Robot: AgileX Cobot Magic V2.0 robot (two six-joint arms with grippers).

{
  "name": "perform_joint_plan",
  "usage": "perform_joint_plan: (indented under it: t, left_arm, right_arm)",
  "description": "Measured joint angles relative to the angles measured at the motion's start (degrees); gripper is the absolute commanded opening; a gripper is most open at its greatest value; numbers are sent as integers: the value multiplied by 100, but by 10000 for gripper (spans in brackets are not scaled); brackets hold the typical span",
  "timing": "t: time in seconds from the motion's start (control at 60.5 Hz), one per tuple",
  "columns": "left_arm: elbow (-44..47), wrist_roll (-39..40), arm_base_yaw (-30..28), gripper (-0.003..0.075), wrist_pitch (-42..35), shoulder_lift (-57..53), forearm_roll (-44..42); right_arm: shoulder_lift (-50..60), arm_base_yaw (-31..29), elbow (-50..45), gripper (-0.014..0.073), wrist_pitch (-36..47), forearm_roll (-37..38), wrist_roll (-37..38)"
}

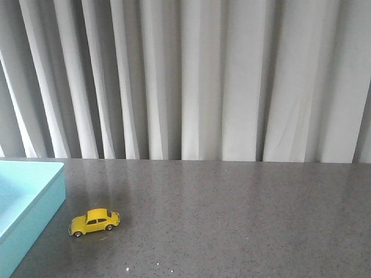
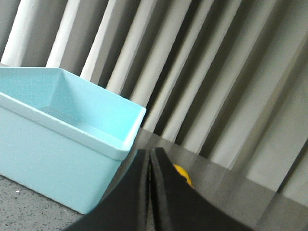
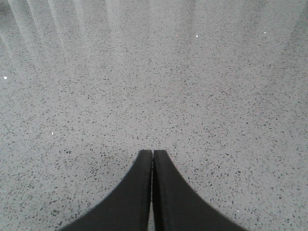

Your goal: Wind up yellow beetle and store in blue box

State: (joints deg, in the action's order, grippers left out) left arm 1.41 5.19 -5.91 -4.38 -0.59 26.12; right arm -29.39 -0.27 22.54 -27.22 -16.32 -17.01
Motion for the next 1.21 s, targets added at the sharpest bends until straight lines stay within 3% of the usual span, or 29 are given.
perform_joint_plan:
  t: [0.232, 0.364, 0.463, 0.595, 0.728, 0.992, 1.208]
  left_arm:
    - [-743, -61, 0, 1, 78, 37, -74]
    - [-1774, -826, 0, 5, 438, 487, 123]
    - [-2536, -2479, 0, 8, 743, 1106, 1265]
    - [-3468, -5913, 0, 31, 1520, 2112, 3354]
    - [-4363, -7906, 0, 87, 2278, 3091, 4120]
    - [-6064, -8475, 0, 309, 3789, 4729, 3322]
    - [-7027, -8444, 0, 494, 4382, 5654, 2581]
  right_arm:
    - [0, 0, 0, -6, 0, 0, 0]
    - [0, 0, 0, -6, 0, 0, 0]
    - [0, 0, 0, -6, 0, 0, 0]
    - [0, 0, 0, -6, 0, 5, 0]
    - [0, 0, 0, -6, 0, 5, 0]
    - [0, 0, 0, -6, 0, 5, 0]
    - [0, 0, 0, -6, -5, 5, 0]
